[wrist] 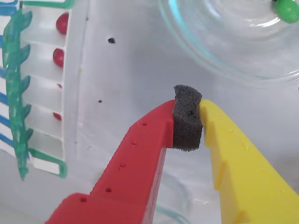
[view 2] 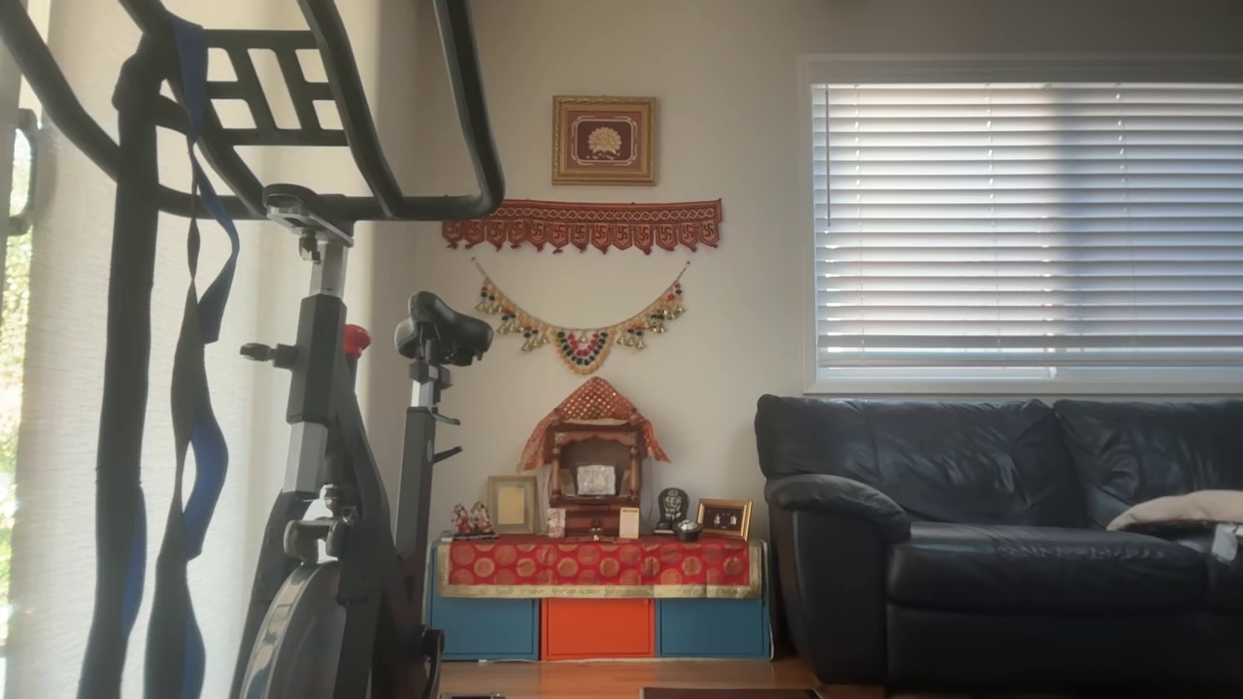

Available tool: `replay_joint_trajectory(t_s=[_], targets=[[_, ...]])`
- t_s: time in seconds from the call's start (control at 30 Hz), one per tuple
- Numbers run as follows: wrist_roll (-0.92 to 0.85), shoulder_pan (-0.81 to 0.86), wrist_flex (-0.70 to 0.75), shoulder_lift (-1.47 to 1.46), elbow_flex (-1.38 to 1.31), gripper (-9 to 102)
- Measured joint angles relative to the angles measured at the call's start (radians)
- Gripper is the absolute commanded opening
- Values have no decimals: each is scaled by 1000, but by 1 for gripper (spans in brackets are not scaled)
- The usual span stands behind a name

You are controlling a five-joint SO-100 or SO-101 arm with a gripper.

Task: Sort medicines into box.

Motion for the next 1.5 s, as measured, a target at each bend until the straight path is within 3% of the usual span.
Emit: replay_joint_trajectory(t_s=[0.2,0.7,1.2,1.33,1.5], targets=[[-83,66,-66,46,101,1],[-66,204,-204,-18,155,1],[64,225,-224,-55,161,2],[64,239,-239,-98,161,15],[64,241,-239,-132,161,18]])
